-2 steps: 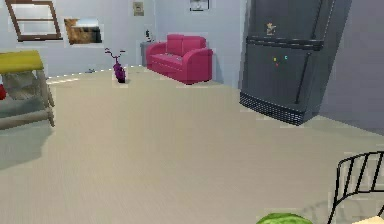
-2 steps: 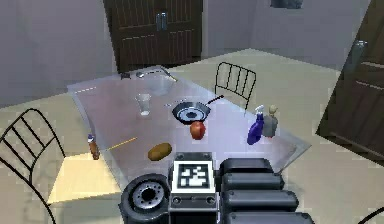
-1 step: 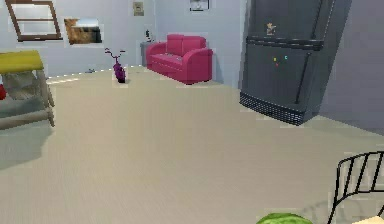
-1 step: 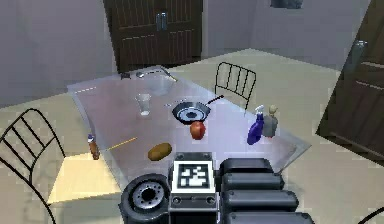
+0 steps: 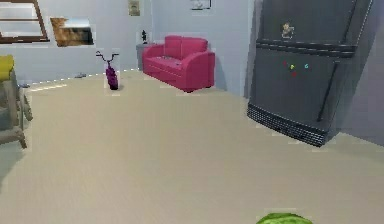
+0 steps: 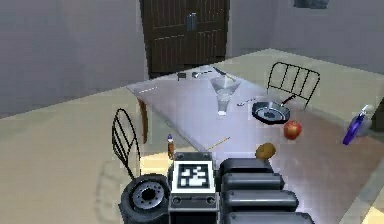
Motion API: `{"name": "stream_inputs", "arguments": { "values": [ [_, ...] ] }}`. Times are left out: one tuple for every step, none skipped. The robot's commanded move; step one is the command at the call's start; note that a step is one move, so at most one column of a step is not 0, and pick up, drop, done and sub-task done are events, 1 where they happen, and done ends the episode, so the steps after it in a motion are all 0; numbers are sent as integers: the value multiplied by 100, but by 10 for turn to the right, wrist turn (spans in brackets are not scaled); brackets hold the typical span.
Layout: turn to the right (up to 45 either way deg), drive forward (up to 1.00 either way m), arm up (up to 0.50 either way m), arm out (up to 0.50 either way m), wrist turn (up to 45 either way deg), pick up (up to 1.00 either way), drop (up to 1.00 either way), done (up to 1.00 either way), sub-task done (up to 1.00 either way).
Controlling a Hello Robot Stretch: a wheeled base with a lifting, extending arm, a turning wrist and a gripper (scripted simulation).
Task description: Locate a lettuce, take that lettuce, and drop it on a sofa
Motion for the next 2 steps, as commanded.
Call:
{"name": "stream_inputs", "arguments": {
  "values": [
    [-120,0,0,0,0,0,0,0,0],
    [0,100,0,0,0,0,0,0,0]
  ]
}}
